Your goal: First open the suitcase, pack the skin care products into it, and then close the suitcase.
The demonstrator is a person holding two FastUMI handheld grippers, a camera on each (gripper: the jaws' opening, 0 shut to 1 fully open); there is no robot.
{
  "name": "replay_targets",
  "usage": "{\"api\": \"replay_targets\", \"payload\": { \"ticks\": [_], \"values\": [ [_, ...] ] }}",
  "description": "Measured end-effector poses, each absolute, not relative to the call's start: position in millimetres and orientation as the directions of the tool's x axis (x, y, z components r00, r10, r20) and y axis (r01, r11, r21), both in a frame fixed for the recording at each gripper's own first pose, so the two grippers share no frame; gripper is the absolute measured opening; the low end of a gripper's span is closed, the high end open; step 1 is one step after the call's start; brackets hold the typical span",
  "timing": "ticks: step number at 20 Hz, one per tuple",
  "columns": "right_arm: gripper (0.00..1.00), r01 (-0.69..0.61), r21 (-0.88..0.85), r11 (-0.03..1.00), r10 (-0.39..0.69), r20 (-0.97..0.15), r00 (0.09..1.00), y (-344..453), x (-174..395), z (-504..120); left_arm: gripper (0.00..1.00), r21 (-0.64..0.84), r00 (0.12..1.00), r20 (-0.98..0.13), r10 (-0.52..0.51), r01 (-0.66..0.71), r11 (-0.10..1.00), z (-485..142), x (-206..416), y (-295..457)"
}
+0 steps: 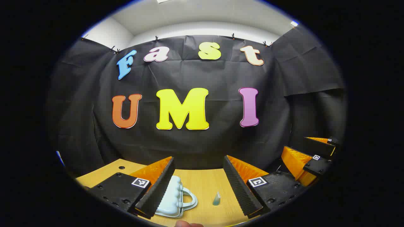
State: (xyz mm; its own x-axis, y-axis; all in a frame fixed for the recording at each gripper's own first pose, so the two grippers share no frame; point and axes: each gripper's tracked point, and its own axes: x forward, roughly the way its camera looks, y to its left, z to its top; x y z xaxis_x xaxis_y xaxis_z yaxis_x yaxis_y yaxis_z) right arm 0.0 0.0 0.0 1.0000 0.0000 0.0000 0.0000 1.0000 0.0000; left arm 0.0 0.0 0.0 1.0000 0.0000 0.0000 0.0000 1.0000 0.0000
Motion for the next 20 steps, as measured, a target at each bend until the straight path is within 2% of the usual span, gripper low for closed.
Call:
{"api": "replay_targets", "payload": {
  "ticks": [8,9,10,13,14,16,20],
  "values": [
    [0.81,-0.031,0.003,1.0,0.031,-0.011,0.999,7.4,-2.2,-3.4,0.98,0.006,1.0,-0.026,0.013,-0.013,1.0,-6.3,-5.7,3.8],
    [0.78,-0.033,0.0,0.999,0.033,-0.011,0.999,7.8,-2.1,-2.4,0.98,0.006,1.0,-0.028,0.013,-0.013,1.0,-7.4,-5.5,3.6],
    [0.81,-0.035,-0.001,0.999,0.035,-0.008,0.999,7.2,-2.4,-2.2,0.98,0.006,0.999,-0.033,0.014,-0.013,1.0,-8.0,-5.5,4.7],
    [0.81,-0.037,0.001,0.999,0.037,-0.01,0.999,6.6,-2.0,-2.8,0.98,0.004,0.999,-0.053,0.008,-0.008,1.0,-12.5,-4.5,3.5],
    [0.77,-0.037,0.001,0.999,0.037,-0.015,0.999,6.2,-2.2,-5.0,0.98,0.006,0.998,-0.056,0.008,-0.007,1.0,-12.7,-5.8,3.6],
    [0.81,-0.039,0.001,0.999,0.039,-0.027,0.999,4.8,-2.4,-7.8,0.98,0.015,0.998,-0.064,0.006,-0.005,1.0,-15.6,-5.9,3.2],
    [0.81,-0.038,-0.018,0.999,0.037,-0.047,0.998,-7.6,-6.0,-14.5,0.98,0.072,0.994,-0.104,-0.037,0.044,0.996,-31.4,-3.9,-2.8]
  ]
}}
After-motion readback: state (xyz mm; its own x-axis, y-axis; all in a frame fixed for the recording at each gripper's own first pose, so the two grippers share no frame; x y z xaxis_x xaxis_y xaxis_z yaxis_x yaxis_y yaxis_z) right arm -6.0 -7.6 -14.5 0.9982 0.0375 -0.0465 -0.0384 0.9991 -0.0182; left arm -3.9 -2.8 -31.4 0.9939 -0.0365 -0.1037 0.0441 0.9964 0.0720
